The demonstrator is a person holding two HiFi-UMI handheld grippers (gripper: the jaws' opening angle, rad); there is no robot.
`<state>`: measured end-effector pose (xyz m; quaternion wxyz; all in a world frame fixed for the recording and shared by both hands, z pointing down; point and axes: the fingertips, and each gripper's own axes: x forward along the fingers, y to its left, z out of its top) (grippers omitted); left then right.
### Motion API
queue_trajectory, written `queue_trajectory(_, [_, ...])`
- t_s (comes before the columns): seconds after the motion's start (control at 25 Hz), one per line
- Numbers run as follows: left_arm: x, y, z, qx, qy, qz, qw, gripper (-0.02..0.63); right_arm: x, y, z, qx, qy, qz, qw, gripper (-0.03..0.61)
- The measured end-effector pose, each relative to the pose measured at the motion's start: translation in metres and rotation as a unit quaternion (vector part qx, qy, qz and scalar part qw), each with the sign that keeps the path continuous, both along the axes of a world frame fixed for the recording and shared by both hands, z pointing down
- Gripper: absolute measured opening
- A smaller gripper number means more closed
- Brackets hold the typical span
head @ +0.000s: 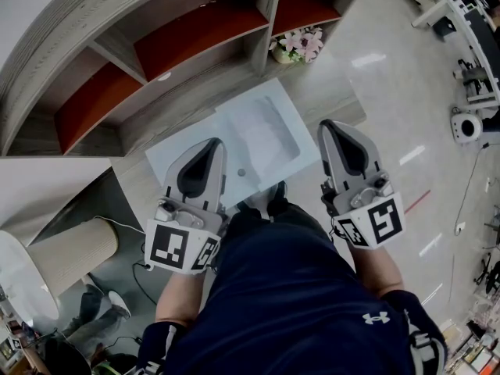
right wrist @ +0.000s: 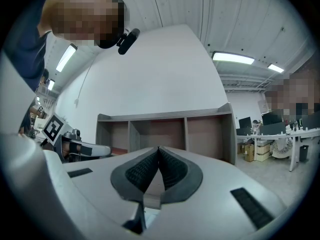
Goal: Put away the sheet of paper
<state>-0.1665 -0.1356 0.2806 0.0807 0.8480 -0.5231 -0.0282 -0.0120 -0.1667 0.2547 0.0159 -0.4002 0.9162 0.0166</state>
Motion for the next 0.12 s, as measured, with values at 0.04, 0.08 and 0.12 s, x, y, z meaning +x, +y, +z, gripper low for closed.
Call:
queue_trajectory(0.04, [0.0004,-0.0001,0.0004,0.000,0.000,0.001,1.0000,0.021,0.0001,0.0000,0.0002,0.000,0.000,0.000,1.000,0.014])
queue_trajectory(0.08, [0.0008,-0.0003,0.0008,-0.001,0.000,0.001,1.0000,0.021,0.0001,0.0000,0.0005,0.000,0.000,0.000,1.000,0.014])
queue_trajectory(0.12, [0.0012,-0.0004,0.0012,-0.002,0.000,0.002,1.0000,0.021,0.0001,-0.0001,0.0008,0.000,0.000,0.000,1.000,0.014])
